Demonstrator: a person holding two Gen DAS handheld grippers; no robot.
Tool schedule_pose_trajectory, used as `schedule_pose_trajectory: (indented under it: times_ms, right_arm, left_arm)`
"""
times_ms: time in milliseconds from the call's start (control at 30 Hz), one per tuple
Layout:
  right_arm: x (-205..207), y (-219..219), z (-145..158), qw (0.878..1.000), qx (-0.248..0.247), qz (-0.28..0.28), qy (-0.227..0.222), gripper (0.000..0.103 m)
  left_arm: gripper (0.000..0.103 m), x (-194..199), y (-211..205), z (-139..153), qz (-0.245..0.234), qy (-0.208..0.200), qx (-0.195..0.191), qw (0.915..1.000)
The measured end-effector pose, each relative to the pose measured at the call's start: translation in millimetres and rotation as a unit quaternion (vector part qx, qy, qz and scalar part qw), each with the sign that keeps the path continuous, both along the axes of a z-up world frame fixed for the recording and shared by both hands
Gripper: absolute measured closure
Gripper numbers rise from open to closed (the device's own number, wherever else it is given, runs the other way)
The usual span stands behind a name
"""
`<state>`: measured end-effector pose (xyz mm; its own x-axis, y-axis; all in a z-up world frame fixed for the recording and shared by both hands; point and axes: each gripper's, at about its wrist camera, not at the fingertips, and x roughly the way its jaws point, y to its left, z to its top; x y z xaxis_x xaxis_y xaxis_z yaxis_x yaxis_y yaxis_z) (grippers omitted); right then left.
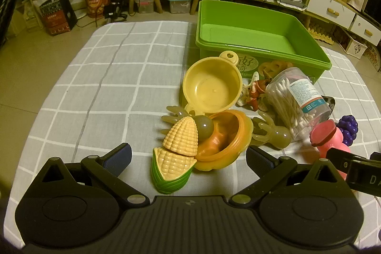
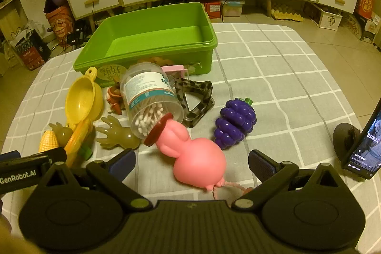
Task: Organize rigid objects
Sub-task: 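Move the right tool toward the clear cotton-swab jar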
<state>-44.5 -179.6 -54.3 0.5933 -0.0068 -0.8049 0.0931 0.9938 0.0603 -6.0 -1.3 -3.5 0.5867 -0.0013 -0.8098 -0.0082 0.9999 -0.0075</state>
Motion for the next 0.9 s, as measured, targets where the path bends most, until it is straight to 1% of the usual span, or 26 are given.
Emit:
schedule_pose_trajectory:
  times_ms: [567,767,900]
  right_arm:
    - [0,1,0,1.0,-0.001,0.005,-0.001,0.026]
    - [0,5,1,1.0,-0.008,0.019,-0.016,0.024]
    - [-1,10,5,0.998,-0.014,0.042,-0.047,0.024]
  left_arm:
    - [0.002,4,5,-1,0.002,0.004,-0.001,1.0]
    - [0.002,10,13,0,-0.036,0.002,-0.035,0.9987]
    - [0.002,11,17,-2,-0.072,-0.003,-0.057,0.9958]
